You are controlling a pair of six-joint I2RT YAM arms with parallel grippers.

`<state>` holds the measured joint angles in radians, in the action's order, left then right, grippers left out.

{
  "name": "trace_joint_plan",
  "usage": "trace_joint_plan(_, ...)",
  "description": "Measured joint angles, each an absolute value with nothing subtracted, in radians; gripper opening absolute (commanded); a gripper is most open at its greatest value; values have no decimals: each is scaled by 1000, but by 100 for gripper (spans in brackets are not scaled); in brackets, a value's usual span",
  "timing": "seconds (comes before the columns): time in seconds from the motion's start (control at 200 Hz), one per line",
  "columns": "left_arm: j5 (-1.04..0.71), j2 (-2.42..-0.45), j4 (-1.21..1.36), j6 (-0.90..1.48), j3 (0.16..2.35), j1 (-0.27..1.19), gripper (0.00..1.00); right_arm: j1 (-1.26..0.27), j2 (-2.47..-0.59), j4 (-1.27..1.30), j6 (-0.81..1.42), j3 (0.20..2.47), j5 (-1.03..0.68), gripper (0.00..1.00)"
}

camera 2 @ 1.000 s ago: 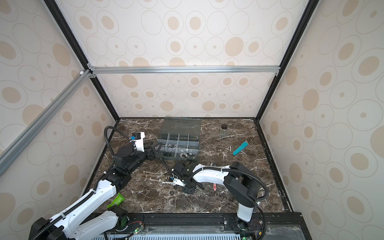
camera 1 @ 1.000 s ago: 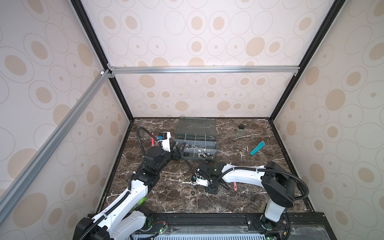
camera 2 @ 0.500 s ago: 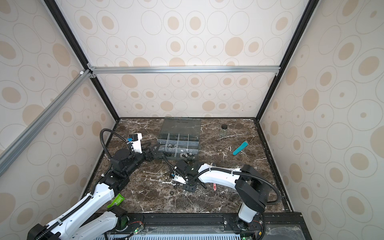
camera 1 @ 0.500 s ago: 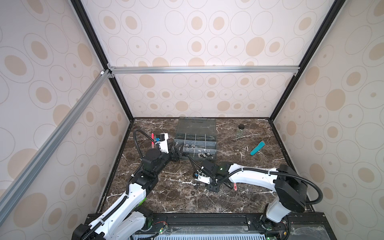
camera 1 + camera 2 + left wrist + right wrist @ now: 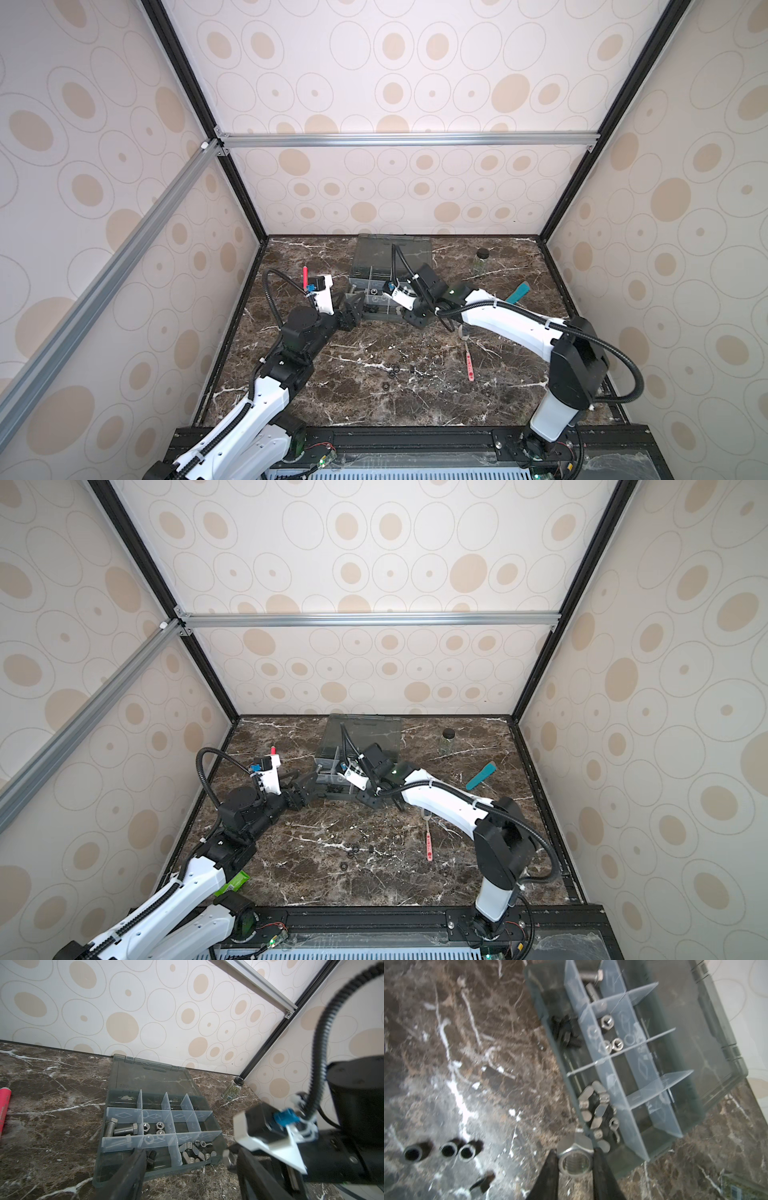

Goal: Sort the screws and nuts into containers
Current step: 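Carry the nut with the right gripper into the nut compartment, release, then withdraw the right gripper from the box back beside the spoon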

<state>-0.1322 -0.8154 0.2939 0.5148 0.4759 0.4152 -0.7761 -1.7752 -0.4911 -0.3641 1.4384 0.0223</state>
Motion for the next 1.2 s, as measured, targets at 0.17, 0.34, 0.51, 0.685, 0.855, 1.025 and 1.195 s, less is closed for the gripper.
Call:
trace_joint_plan(0.17,-124,-761,270,524,461,415,70,-751,-1975,-447,-346,1650,20,21)
trace_joint_plan(0.34,-123,-714,243,538,439,414,70,-751,-2164,-427,-305,1831,31,22)
trace_joint_plan(0.51,-112,-669,209,545,426,414,71,-751,-2278,-440,-268,1932,55,24)
trace_joint_plan(0.685,-94,-635,194,547,416,414,71,-751,-2299,-453,-239,1942,87,35)
trace_joint_plan(0.855,-88,-633,193,554,406,414,71,-751,-2299,-457,-221,1943,97,44)
trace_joint_plan(1.025,-86,-633,192,558,400,414,72,-751,-2299,-455,-213,1940,106,44)
trace_joint_plan(1.195,-83,-628,192,561,397,414,72,-749,-2284,-430,-203,1902,109,45)
